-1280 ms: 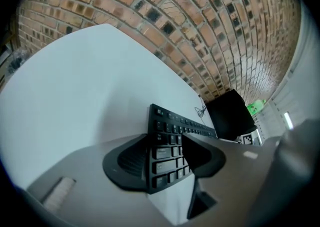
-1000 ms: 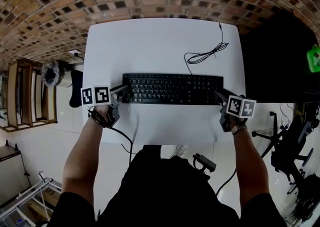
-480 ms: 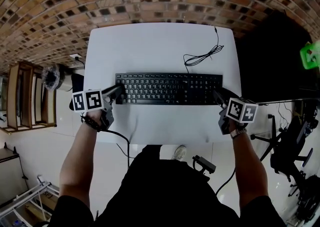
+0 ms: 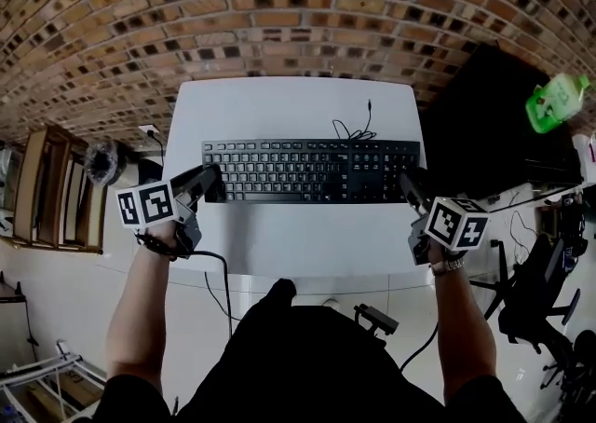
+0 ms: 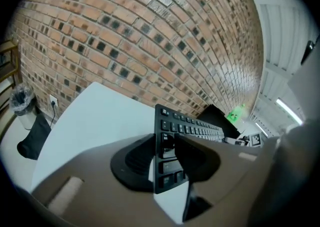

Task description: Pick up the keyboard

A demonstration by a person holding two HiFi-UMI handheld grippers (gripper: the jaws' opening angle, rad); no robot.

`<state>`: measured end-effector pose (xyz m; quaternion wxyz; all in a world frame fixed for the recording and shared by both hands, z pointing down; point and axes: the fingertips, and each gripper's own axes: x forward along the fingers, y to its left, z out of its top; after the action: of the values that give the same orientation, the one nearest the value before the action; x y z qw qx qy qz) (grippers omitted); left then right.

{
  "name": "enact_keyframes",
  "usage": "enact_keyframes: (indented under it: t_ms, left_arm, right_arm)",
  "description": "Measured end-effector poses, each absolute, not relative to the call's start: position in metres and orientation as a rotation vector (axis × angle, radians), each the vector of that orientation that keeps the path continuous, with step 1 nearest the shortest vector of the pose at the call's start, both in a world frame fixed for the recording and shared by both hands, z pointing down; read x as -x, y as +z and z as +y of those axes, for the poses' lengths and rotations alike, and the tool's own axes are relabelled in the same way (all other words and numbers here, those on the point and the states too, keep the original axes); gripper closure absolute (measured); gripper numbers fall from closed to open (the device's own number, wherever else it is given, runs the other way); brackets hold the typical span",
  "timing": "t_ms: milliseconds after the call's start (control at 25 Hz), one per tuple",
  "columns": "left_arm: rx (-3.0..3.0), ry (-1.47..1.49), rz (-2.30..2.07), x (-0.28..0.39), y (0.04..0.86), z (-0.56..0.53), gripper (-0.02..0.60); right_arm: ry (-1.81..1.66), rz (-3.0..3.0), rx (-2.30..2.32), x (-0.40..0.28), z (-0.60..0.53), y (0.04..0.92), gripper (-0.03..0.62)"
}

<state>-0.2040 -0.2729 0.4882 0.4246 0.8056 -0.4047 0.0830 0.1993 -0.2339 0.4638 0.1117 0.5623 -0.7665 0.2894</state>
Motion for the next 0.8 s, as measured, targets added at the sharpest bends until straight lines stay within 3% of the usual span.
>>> enact_keyframes:
  t_ms: [800]
  left_arm:
    - [-2.309,-0.017,-1.149,0.182,0.330,-0.200,0.446]
  right_arm:
    - [0.458,-2.509,-1.834,-0.226,-0.162,0.312,0.410]
